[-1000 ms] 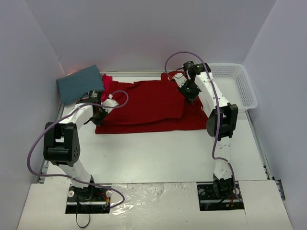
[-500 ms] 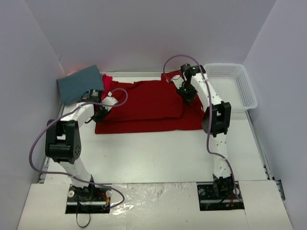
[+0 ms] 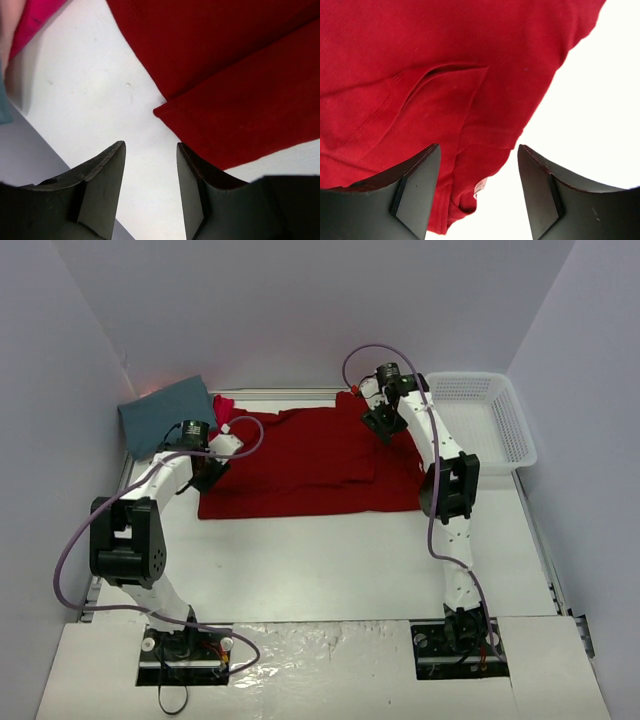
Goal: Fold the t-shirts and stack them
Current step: Fold the flattened tshirt in 1/3 of the way
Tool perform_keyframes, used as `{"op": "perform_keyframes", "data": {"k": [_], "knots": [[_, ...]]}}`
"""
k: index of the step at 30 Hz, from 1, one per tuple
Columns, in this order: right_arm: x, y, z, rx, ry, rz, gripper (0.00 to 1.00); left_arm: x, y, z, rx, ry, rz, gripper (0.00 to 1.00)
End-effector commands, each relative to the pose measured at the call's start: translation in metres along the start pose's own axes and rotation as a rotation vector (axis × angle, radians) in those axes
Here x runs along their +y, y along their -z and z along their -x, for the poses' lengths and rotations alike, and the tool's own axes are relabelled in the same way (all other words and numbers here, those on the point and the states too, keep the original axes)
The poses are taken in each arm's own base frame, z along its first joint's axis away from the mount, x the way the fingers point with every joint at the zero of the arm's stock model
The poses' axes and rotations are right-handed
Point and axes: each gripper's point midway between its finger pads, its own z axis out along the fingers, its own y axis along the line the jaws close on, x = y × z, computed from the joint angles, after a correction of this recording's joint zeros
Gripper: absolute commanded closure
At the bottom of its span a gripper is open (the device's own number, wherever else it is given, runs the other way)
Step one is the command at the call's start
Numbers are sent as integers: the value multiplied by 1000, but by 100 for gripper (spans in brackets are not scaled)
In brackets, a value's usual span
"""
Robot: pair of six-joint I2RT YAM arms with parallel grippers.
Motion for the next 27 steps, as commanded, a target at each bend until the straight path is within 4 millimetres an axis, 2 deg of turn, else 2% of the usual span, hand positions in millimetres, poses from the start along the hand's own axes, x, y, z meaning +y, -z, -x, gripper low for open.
{"op": "perform_keyframes", "data": {"k": [1, 3, 4, 6, 7, 8, 9, 10, 11, 16, 21, 27], "knots": [[-21, 14, 10, -43, -40, -86, 41, 18, 42, 11, -64, 41, 70, 56], [-15, 17, 10, -57, -42, -51, 42, 18, 55, 9, -73, 49, 79, 55], [-15, 25, 10, -65, -42, -52, 42, 16, 57, 4, -69, 50, 76, 55], [1, 22, 3, -55, -37, 15, 42, 15, 70, 2, -89, 59, 85, 53], [2, 31, 1, -61, -37, 17, 42, 14, 73, 1, -94, 62, 86, 52], [6, 32, -3, -54, -38, 29, 43, 11, 79, -3, -99, 67, 87, 52], [18, 26, -15, -20, -35, 72, 43, 9, 82, -4, -104, 75, 85, 51], [22, 34, -18, -28, -29, 85, 44, 7, 84, -6, -107, 77, 82, 51], [28, 34, -23, -21, -25, 110, 44, 4, 88, -10, -112, 79, 82, 51], [68, 33, -48, 8, -9, 264, 48, -3, 95, -22, -116, 100, 86, 50], [94, 37, -54, -1, 19, 381, 51, -11, 99, -30, -123, 124, 82, 50], [119, 28, -53, 11, 39, 494, 52, -17, 101, -33, -131, 143, 73, 50]]}}
